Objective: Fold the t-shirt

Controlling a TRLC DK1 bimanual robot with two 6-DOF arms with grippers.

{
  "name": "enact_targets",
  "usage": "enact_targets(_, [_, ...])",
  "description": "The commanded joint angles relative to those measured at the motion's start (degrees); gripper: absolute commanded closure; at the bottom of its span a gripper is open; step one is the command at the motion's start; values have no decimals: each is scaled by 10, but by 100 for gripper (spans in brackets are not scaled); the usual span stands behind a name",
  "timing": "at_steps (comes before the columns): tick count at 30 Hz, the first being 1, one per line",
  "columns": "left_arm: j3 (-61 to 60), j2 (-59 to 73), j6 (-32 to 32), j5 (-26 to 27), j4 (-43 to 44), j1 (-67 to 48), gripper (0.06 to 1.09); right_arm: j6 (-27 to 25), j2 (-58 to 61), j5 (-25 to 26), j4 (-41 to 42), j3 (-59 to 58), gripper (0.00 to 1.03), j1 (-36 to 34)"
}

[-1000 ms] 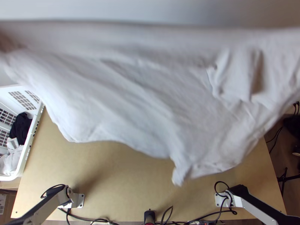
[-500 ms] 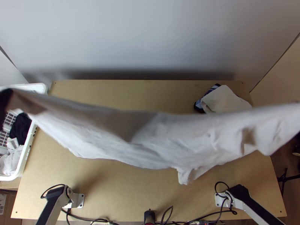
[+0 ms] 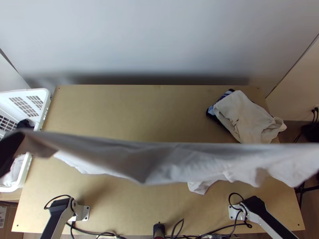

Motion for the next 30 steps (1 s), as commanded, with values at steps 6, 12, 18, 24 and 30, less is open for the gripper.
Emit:
enact_targets(6, [64, -13, -8, -4, -16, -54, 105, 12, 2, -72, -19, 83, 100, -24])
enact_targets(12, [95, -13, -18, -10, -15, -87, 105, 21, 8, -115, -18, 124, 100, -29])
enact_targets(18, [-16, -57, 10, -6, -17, -108, 105, 11, -25, -131, -19, 15, 100, -26])
enact_targets(24, [-278, -167, 82, -2, -53, -132, 105, -48, -127, -130, -2, -267, 100, -4])
enact_targets(30, [-409, -130, 92, -4, 64, -11, 105, -62, -122, -128, 121, -433, 100, 4])
